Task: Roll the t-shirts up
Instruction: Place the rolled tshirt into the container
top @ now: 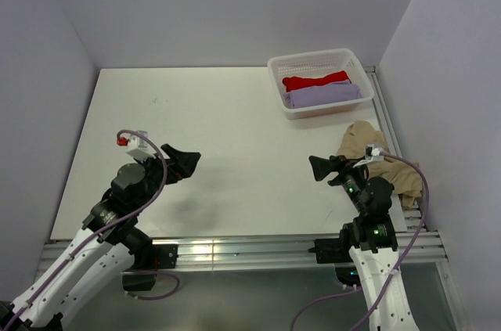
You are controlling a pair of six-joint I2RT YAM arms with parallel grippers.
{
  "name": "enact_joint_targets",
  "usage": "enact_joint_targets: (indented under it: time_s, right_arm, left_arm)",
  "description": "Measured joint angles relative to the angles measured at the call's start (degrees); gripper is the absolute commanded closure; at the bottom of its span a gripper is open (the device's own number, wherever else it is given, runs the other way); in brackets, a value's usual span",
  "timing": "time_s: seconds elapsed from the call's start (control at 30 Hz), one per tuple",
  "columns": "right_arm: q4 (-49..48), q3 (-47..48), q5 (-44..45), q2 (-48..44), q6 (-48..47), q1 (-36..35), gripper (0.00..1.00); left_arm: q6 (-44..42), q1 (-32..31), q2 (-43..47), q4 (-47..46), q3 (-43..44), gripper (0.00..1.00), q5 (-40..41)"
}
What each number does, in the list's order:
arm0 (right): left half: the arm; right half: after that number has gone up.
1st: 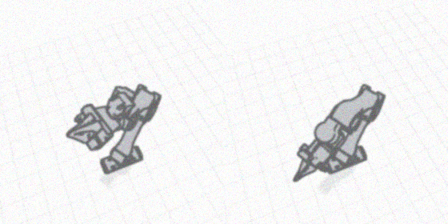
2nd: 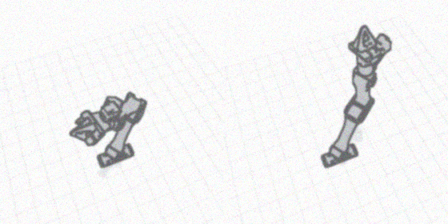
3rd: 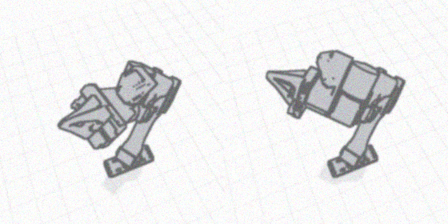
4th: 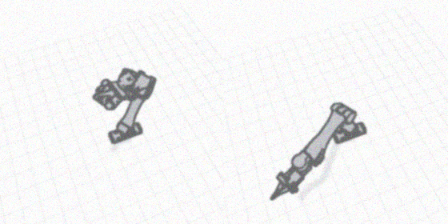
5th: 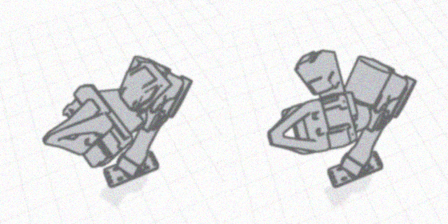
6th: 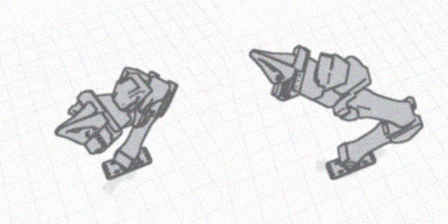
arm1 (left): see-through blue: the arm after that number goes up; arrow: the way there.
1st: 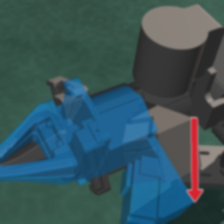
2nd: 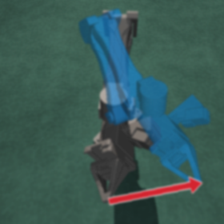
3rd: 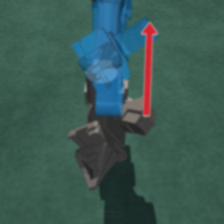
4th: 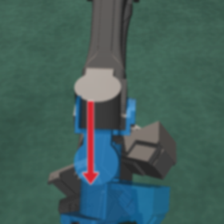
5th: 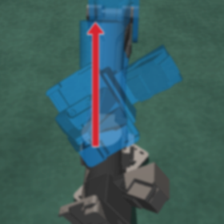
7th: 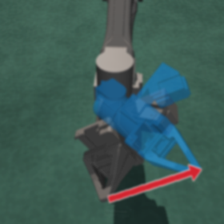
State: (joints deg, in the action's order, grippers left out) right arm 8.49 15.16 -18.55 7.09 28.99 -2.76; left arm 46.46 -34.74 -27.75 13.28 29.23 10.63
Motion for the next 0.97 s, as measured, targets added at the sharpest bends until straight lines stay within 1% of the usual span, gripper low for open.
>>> enact_joint_targets:
  time_s: [0.13,0.37,0.63,0.97]
  right_arm:
    - [-0.22,-5.46,-0.13,-0.59,1.33,0.00,0.05]
    - [-0.59,-6.16,-0.26,-1.11,1.66,0.02,0.06]
    - [-0.79,-6.16,-0.61,-3.17,1.66,0.02,0.05]
    - [-0.81,-6.16,-0.61,-3.21,1.64,0.00,0.07]
  left_arm:
    - [1.09,-0.02,4.37,2.78,-2.56,0.01,1.22]
    - [2.34,-0.02,9.99,6.23,-6.08,0.01,2.78]
    - [2.84,-0.20,9.90,7.63,-6.78,0.01,2.82]
    - [2.82,-0.22,9.16,7.67,-6.78,0.00,2.95]
